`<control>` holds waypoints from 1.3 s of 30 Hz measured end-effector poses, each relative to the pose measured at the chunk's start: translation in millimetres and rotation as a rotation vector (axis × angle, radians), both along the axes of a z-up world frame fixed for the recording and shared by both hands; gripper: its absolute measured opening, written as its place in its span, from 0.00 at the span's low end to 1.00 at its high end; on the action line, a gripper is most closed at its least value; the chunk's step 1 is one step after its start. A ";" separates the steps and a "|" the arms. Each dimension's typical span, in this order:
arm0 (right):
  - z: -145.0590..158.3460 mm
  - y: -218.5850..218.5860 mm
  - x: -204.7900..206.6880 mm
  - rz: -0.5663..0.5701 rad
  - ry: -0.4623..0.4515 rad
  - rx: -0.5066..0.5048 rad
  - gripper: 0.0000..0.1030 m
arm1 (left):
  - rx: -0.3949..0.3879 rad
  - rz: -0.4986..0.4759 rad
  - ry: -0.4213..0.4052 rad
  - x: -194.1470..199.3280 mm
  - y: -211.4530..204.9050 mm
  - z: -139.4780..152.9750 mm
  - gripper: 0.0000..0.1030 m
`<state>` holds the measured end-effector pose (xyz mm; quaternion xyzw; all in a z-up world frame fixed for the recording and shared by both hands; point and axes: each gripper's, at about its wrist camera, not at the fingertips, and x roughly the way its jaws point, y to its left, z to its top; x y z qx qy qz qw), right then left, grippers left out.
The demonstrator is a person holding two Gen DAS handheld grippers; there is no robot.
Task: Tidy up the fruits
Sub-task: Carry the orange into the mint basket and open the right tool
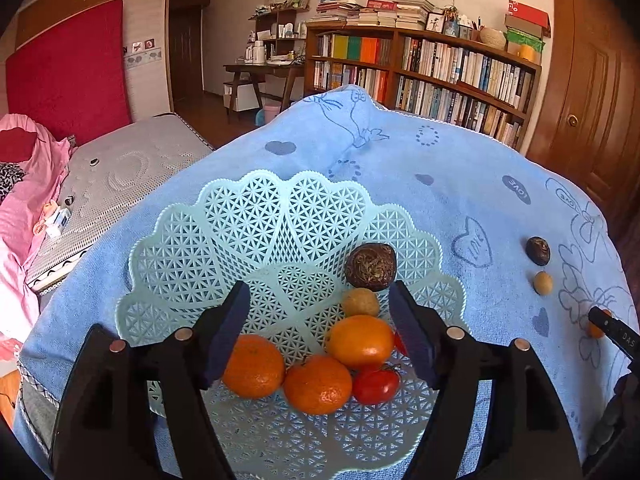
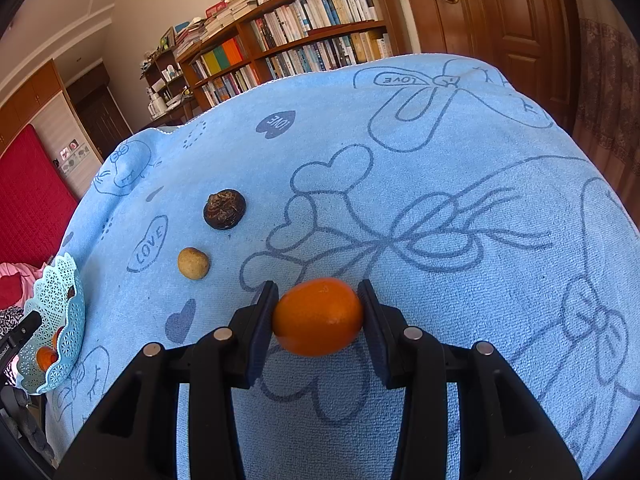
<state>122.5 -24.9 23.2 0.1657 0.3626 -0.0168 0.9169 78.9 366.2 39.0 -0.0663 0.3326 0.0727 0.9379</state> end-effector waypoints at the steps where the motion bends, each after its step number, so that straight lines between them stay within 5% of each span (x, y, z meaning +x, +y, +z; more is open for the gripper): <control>1: -0.1 0.3 -0.1 0.000 0.000 0.000 0.40 | 0.001 0.006 -0.004 -1.0 1.5 0.7 0.82; 21: 12.4 19.3 -0.3 0.044 -0.001 -0.015 0.40 | -0.002 0.047 -0.057 -16.4 33.7 18.1 0.88; 39: 49.7 181.2 6.6 0.358 -0.053 -0.017 0.40 | -0.061 0.101 -0.089 -22.5 75.9 15.9 0.88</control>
